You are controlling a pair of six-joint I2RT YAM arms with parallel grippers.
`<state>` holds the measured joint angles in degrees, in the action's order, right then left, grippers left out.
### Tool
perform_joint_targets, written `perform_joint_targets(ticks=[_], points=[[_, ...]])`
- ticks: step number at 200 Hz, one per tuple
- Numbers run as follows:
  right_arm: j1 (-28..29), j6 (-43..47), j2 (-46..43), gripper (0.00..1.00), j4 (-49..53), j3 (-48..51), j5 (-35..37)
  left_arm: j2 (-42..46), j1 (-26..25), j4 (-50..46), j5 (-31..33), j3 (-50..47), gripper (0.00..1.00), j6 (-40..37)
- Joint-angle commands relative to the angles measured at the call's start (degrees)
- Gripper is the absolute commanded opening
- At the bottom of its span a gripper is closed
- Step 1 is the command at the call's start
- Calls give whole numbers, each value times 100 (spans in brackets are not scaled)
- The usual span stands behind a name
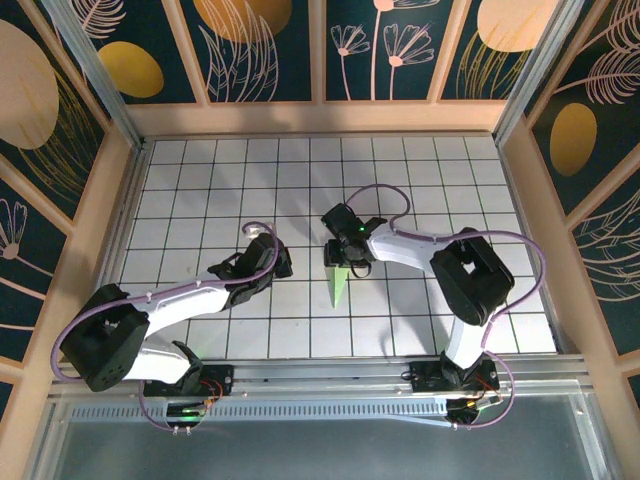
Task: Fold a paper plane with a square sheet of paper (fold left side to right side)
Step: Pick up the paper plane at the center of the table.
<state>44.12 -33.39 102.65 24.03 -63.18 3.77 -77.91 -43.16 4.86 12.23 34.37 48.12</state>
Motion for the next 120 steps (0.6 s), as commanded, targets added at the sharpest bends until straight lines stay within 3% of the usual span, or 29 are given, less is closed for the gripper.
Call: perform_joint_targets(ticks=[1,48,98,120], points=[[62,-32,134,52,249,-176,312,75,25,-125,114,-21,0,54],[96,4,-10,35,440,-248,519,37,19,-170,122,0,0,79],[97,34,-416,0,629,-249,754,79,70,-300,147,200,0,1],[30,127,-761,0,595,-209,812,191,288,-204,-87,228,0,26]])
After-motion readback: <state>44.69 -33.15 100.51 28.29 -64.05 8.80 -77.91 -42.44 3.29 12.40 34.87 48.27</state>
